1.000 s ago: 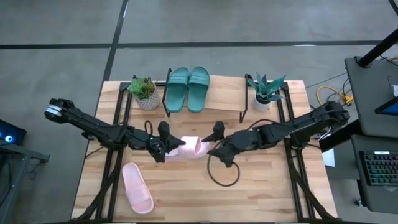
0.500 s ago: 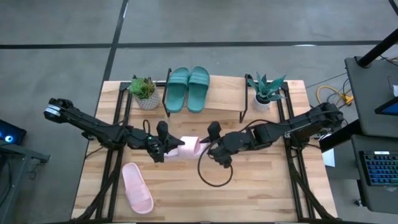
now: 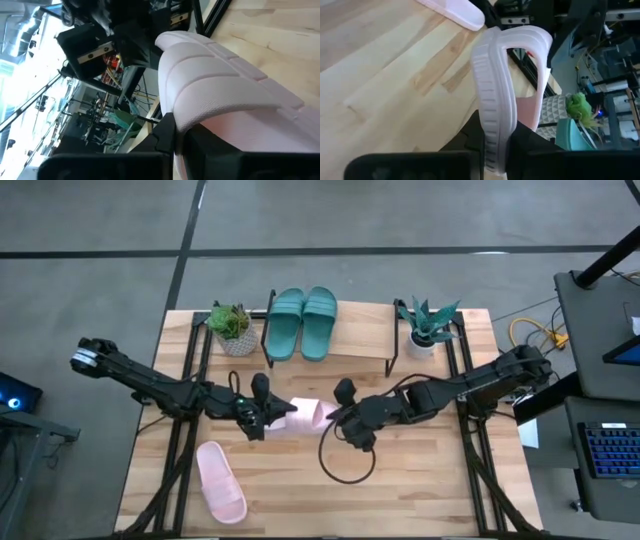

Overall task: Pick and place slides into the shelf
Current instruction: Put the top pink slide on the shelf

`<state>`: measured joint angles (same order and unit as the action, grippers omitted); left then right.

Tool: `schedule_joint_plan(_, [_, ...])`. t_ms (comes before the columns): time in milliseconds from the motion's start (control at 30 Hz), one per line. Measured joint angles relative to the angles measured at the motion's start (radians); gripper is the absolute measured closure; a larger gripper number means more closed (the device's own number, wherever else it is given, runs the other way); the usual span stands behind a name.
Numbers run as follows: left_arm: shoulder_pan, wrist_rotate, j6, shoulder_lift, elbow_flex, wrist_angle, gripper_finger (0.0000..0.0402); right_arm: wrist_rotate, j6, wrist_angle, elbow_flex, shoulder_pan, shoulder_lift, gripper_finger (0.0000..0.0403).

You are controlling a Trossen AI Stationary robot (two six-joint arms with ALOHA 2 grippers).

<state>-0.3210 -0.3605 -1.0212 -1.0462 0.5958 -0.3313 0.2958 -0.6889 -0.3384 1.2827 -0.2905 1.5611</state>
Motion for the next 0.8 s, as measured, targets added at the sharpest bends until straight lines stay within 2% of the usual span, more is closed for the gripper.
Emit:
schedule_joint_plan(133, [0.000,-0.107,0.038,0.011,0.008,0.000,0.0355,0.105,0.049,0.003,0.007,-0.002,-0.003,0.0375])
schedule_joint_plan(333, [0.000,-0.311,0.123,0.072,0.008,-0.007,0.0244,0.200,0.133,-0.003,0.013,-0.003,-0.002,0.0375])
schedule_joint_plan(500, [-0.003,-0.471,0.152,0.146,0.003,0.027,0.0163,0.433,0.207,-0.008,0.013,-0.025,-0.001,0.0377])
schedule_joint_plan(633, [-0.005,-0.539,0.159,0.199,-0.012,0.029,0.0132,0.599,0.309,0.008,0.015,-0.041,-0.003,0.0377])
schedule_joint_plan(800, [-0.006,-0.562,0.213,0.238,-0.016,0.032,0.0125,0.759,0.440,0.012,0.021,-0.043,-0.003,0.0379])
